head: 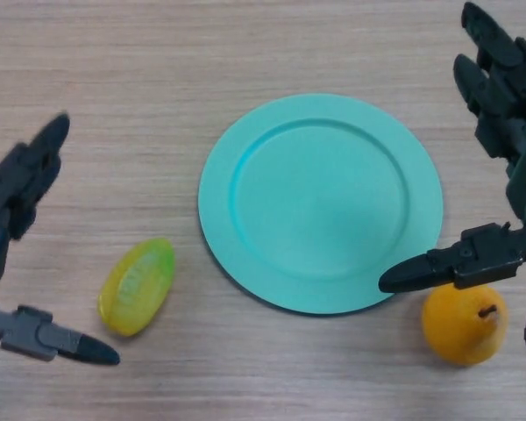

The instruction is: Pick up the yellow starfruit and place it on the plate

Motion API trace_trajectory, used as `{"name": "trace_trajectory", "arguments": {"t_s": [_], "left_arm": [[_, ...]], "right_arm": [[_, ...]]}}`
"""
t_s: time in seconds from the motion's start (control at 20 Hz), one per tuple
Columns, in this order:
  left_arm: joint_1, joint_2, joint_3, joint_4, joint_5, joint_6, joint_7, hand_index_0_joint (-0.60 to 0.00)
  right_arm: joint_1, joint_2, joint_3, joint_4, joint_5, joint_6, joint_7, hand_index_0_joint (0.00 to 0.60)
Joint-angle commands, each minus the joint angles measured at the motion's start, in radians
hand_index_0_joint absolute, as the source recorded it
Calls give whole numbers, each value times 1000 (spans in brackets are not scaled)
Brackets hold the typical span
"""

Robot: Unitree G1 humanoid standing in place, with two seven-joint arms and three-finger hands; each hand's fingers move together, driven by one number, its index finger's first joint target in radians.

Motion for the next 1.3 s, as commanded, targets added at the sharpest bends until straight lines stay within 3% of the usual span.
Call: {"name": "trace_trajectory", "arguments": {"t_s": [0.05, 0.4, 0.7, 0.75, 0.8, 0.85, 0.9, 0.95, 1.0, 1.2, 1.25, 1.3], "left_arm": [[-4, 37, 58, -1, -7, -202, 17, 0], [-2, 27, -52, 220, 81, -386, 135, 0], [-57, 31, -141, 415, 122, -481, 299, 0], [-72, 29, -148, 440, 123, -495, 350, -51], [-73, 29, -149, 442, 123, -497, 354, -151], [-78, 29, -155, 457, 137, -515, 377, -300], [-82, 30, -160, 471, 152, -529, 398, -400], [-89, 38, -180, 508, 231, -555, 438, -544], [-90, 43, -190, 527, 280, -567, 457, -600], [-68, 42, -205, 525, 283, -502, 408, -600], [-47, 40, -207, 491, 274, -454, 356, -600], [-46, 40, -207, 490, 275, -453, 355, -600]], "right_arm": [[-27, -8, -29, -58, 1, -118, -16, 0], [-33, -7, -24, -55, -7, -129, -34, 0], [-31, -13, -42, -49, -17, -130, -27, 0], [-26, -14, -48, -55, -10, -129, -22, 0], [-26, -15, -49, -56, -9, -127, -22, 0], [-24, -15, -51, -56, -7, -128, -22, 0], [-24, -16, -52, -56, -6, -128, -22, 0], [-30, -19, -58, -58, 0, -121, -22, 0], [-34, -21, -62, -60, 3, -117, -22, 0], [-27, -23, -65, -58, 7, -122, -18, 0], [-31, -24, -65, -58, 6, -115, -18, 50], [-30, -24, -65, -58, 5, -114, -18, 150]]}}
